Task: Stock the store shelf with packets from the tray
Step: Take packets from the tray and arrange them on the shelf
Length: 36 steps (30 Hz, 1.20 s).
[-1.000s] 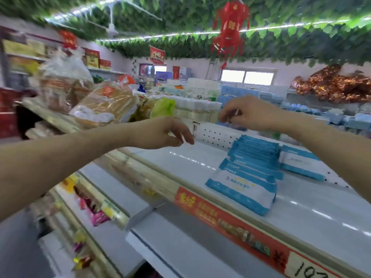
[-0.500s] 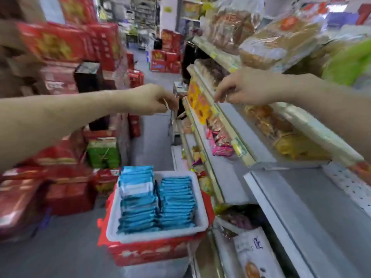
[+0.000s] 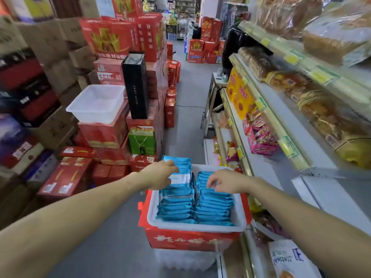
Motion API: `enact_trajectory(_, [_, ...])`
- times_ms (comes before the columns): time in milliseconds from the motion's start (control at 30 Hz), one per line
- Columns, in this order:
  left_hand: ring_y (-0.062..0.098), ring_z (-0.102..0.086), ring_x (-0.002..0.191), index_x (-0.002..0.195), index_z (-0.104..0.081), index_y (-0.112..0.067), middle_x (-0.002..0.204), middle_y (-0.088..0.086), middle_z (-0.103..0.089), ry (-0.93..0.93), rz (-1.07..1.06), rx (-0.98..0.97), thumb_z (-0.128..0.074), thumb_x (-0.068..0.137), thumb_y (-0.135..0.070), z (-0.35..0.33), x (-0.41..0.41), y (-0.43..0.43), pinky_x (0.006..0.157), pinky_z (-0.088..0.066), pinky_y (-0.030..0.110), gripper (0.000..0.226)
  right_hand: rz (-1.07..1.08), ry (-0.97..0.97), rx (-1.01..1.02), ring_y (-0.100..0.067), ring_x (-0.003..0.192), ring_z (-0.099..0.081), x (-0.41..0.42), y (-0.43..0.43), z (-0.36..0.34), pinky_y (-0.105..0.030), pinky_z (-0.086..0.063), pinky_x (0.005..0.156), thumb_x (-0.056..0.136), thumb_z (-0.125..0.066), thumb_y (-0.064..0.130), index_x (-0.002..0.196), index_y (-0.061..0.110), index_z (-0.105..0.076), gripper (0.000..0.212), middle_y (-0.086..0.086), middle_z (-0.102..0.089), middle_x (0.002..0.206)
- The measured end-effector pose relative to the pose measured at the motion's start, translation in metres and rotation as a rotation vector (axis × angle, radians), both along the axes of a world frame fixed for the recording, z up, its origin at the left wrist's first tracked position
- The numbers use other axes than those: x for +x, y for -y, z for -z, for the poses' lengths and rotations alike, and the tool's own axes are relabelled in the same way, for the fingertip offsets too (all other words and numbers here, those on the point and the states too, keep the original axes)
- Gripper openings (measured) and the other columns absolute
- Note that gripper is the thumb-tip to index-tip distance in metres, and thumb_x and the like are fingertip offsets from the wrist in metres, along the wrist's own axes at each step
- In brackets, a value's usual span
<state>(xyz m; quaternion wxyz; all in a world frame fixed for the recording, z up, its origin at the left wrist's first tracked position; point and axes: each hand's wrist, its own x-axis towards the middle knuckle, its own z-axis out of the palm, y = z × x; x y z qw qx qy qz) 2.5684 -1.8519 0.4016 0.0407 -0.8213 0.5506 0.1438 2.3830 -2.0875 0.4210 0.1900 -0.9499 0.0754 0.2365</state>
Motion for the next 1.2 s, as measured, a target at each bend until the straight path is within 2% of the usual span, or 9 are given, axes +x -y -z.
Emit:
enact_trajectory(167, [0.034,-0.046,0.13,0.146,-0.051,-0.029,0.153,0.006,-0.039,0.093,-0.008,0.012,-0.058,0.097,-0.026,0.022,-0.001,0.004,0.104,-0.045,0.046,0.049,0.078,0.012,0.046,0.006,0.096,-0.058,-0.011,0.013,0.024,-0.005,-0.039,0.076,0.1,-0.057,0.016,0.117,0.028,-0.073,0.026,0.019,-0.063,0.11])
enact_trajectory(233, [0.035,-0.042,0.131,0.144,-0.053,-0.031,0.153,0.005,-0.038,0.142,-0.021,-0.002,-0.059,0.095,-0.027,0.027,0.001,0.006,0.106,-0.042,0.046,0.049,0.114,0.028,0.056,0.002,0.1,-0.061,-0.013,0.019,0.026,-0.006,-0.04,0.076,0.1,-0.057,0.016,0.116,0.028,-0.073,0.026,0.02,-0.064,0.109])
enact_trajectory(367, [0.03,-0.046,0.122,0.138,-0.058,-0.034,0.145,0.002,-0.041,0.101,-0.041,-0.022,-0.058,0.096,-0.024,0.029,0.002,0.01,0.103,-0.044,0.045,0.044,0.151,0.042,0.07,0.001,0.104,-0.062,-0.015,0.027,0.025,-0.008,-0.044,0.077,0.099,-0.056,0.015,0.116,0.03,-0.074,0.029,0.022,-0.065,0.107])
enact_trajectory(533, [0.029,-0.047,0.122,0.126,-0.064,-0.039,0.133,0.001,-0.051,0.134,0.044,-0.016,-0.057,0.095,-0.021,0.04,-0.002,0.014,0.098,-0.042,0.045,0.037,0.176,0.046,0.091,-0.002,0.103,-0.065,-0.002,0.029,0.025,-0.029,-0.056,0.095,0.098,-0.056,0.014,0.11,0.031,-0.076,0.03,0.017,-0.068,0.112])
enact_trajectory(700, [0.032,-0.055,0.117,0.131,-0.065,-0.034,0.125,0.001,-0.059,0.124,0.158,0.009,-0.058,0.095,-0.009,0.048,-0.007,0.014,0.094,-0.046,0.045,0.044,0.134,0.156,0.032,-0.003,0.101,-0.061,0.034,0.01,0.02,-0.034,-0.054,0.094,0.095,-0.051,0.008,0.105,0.038,-0.074,0.038,0.019,-0.063,0.109])
enact_trajectory(833, [0.028,-0.059,0.111,0.129,-0.065,-0.035,0.117,-0.003,-0.061,0.135,0.193,-0.108,-0.056,0.091,-0.005,0.022,0.007,-0.001,0.085,-0.051,0.041,0.049,0.01,0.278,0.008,-0.01,0.101,-0.06,0.069,-0.016,0.018,-0.034,-0.051,0.089,0.098,-0.053,0.008,0.114,0.031,-0.072,0.034,0.014,-0.057,0.111])
enact_trajectory(933, [0.024,-0.059,0.108,0.126,-0.065,-0.036,0.112,-0.004,-0.059,0.208,0.161,-0.181,-0.055,0.089,-0.008,-0.015,0.035,-0.022,0.08,-0.05,0.039,0.048,-0.059,0.284,0.0,-0.015,0.105,-0.056,0.091,-0.031,0.02,-0.03,-0.041,0.083,0.096,-0.052,0.006,0.123,0.025,-0.069,0.037,0.006,-0.055,0.121])
enact_trajectory(1100, [0.02,-0.058,0.101,0.121,-0.066,-0.039,0.103,-0.009,-0.057,0.305,0.01,-0.259,-0.058,0.092,-0.015,-0.07,0.087,-0.065,0.073,-0.049,0.034,0.039,-0.153,0.256,-0.083,-0.017,0.125,-0.047,0.114,-0.05,0.035,-0.029,-0.04,0.095,0.097,-0.052,0.004,0.13,0.024,-0.067,0.041,0.003,-0.052,0.134])
enact_trajectory(1200, [0.018,-0.056,0.1,0.118,-0.067,-0.041,0.094,-0.013,-0.045,0.317,-0.058,-0.251,-0.059,0.093,-0.015,-0.081,0.109,-0.086,0.067,-0.04,0.03,0.036,-0.186,0.264,-0.19,-0.023,0.12,-0.049,0.122,-0.058,0.039,-0.041,-0.047,0.097,0.097,-0.053,0.005,0.128,0.025,-0.068,0.04,0.002,-0.05,0.127])
